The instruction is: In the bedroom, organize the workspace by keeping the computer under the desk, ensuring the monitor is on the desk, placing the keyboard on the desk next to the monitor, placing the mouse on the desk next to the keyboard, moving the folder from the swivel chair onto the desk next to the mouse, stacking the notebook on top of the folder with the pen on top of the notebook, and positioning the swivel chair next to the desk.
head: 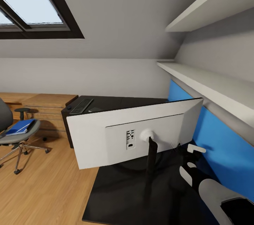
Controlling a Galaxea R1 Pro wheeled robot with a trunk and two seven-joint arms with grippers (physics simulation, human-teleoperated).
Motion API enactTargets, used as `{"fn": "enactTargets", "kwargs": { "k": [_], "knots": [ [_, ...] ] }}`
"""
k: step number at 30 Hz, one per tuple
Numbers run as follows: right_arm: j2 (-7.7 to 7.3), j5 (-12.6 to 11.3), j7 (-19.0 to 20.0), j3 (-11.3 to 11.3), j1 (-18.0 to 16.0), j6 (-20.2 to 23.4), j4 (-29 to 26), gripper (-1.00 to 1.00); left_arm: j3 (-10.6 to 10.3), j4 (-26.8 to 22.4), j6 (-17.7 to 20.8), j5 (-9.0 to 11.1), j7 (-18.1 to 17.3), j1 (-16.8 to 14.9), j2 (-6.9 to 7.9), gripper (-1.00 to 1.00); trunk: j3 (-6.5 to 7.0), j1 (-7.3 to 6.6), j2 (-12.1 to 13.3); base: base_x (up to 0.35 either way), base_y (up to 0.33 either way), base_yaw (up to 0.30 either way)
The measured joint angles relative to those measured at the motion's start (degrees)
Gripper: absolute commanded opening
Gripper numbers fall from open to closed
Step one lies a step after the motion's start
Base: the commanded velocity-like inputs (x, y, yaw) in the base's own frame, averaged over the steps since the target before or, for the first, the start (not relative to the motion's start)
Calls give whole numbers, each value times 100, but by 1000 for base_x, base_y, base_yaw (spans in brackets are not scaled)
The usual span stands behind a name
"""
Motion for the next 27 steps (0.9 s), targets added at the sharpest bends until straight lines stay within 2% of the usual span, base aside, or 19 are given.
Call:
{"fn": "enactTargets", "kwargs": {
  "k": [17, 27],
  "knots": [
    [16, 5, 8, 3, 1, 10, 3, 100, -3, 0, 9, -3, -4, 36, -27, 100, 0, 0, 0, 153, 0, 0],
    [16, 6, 8, -4, -3, 10, 3, 100, -2, 0, 15, -3, 0, 37, -37, 100, 0, 1, 1, 28, 0, 0]
  ]
}}
